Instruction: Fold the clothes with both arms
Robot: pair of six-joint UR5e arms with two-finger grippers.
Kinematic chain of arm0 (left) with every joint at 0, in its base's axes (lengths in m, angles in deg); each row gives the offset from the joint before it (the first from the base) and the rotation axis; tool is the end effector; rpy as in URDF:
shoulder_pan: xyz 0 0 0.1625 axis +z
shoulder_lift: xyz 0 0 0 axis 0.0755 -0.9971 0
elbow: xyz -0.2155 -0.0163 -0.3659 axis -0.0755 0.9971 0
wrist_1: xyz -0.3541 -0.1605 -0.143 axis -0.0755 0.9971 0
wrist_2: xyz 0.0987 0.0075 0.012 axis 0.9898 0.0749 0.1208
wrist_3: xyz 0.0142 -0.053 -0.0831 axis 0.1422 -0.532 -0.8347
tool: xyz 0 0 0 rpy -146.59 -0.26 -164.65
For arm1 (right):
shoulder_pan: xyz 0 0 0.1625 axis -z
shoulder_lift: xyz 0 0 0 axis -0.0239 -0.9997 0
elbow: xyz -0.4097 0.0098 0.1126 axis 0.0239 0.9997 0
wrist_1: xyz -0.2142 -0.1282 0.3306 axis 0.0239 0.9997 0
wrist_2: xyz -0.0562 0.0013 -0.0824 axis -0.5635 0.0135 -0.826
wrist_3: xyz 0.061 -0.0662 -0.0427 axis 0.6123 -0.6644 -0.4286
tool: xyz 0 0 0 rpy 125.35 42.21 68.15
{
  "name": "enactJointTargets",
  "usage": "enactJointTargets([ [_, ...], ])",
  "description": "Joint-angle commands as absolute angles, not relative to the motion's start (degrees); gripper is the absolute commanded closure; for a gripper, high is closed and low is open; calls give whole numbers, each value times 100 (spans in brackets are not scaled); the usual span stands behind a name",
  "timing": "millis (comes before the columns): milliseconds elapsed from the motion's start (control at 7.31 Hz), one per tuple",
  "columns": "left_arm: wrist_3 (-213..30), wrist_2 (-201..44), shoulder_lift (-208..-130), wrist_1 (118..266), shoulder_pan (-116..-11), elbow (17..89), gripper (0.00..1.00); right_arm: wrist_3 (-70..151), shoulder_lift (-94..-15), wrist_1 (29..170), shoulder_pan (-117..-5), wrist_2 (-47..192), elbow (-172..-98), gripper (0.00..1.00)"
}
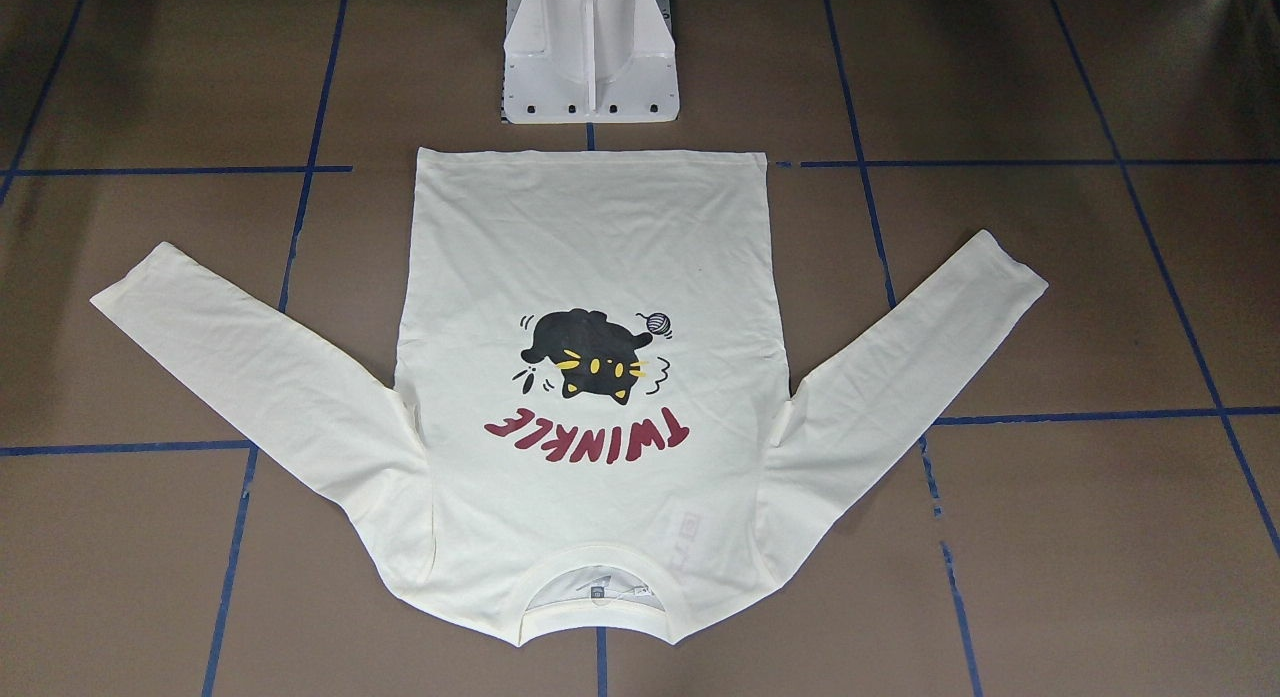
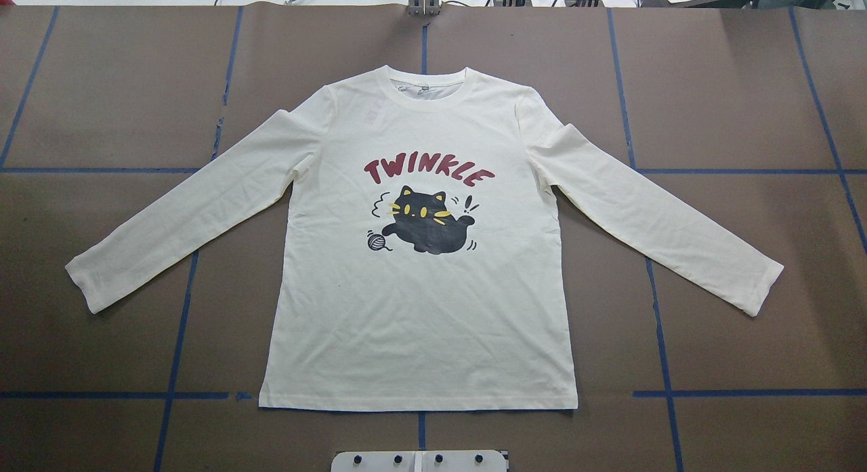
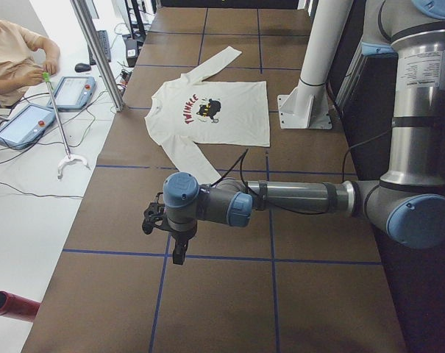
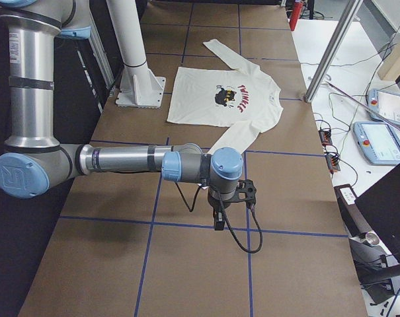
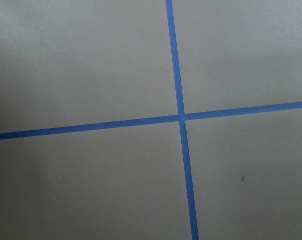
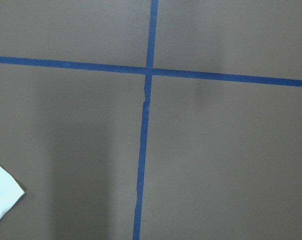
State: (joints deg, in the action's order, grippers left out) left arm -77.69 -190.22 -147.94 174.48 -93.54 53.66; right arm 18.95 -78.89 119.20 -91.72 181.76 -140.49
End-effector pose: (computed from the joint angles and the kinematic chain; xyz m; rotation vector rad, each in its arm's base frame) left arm -0.0586 -0.4920 0.6418 0.1414 0.7508 0.0591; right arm 0.0691 -0.4565 0.6349 0.0038 -0.7385 -0.0683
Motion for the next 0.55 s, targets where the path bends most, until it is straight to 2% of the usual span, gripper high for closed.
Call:
enactJointTargets([
  [0,-7721,-18978,-14785,17444,-9354,5388,1,1895,-7886,11920,-9172,18185,-14043,0],
  [410,-7721,-19039,-14750,17479,-9354,5537,1,1912,-7885,11920,-9172,18176,-14357,0],
])
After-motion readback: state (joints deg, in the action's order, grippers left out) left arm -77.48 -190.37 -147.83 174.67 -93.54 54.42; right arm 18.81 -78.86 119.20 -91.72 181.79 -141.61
